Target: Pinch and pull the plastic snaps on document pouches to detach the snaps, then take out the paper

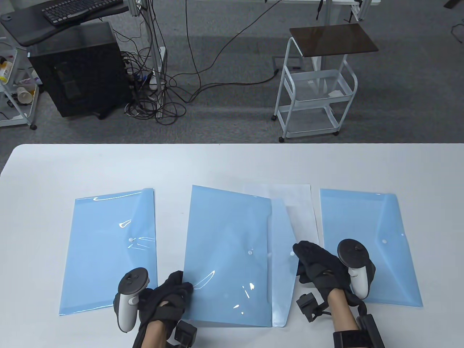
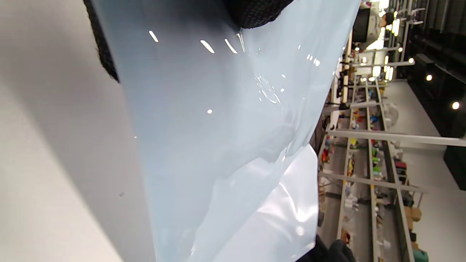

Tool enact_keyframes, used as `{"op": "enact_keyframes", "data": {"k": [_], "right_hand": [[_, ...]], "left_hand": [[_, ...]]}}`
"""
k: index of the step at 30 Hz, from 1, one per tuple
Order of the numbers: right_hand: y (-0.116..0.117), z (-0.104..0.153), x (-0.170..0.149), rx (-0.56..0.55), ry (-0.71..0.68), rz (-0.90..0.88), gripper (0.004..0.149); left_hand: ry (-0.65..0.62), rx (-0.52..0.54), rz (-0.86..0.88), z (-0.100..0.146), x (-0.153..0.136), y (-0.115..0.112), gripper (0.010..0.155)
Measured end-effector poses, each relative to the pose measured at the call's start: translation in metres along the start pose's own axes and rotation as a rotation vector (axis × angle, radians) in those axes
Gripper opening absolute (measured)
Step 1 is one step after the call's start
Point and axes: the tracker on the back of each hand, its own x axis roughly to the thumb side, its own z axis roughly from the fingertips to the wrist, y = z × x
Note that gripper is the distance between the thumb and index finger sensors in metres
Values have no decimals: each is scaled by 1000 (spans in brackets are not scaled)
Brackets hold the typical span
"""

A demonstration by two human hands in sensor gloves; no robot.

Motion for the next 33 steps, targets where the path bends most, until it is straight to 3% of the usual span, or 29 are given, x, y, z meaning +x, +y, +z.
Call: {"op": "enact_keyframes", "data": {"k": [3, 12, 22, 33], "right_hand": [[9, 0, 9, 76, -50, 66, 62], [55, -1, 32, 253, -140, 389, 66], [98, -14, 35, 265, -122, 766, 64], [134, -23, 32, 302, -100, 1060, 62]], "left_hand": [[16, -3, 1, -1, -2, -1, 48], [72, 40, -33, -5, -8, 0, 47], [119, 69, -84, -7, -10, 0, 47], [145, 89, -114, -8, -10, -1, 48]]}}
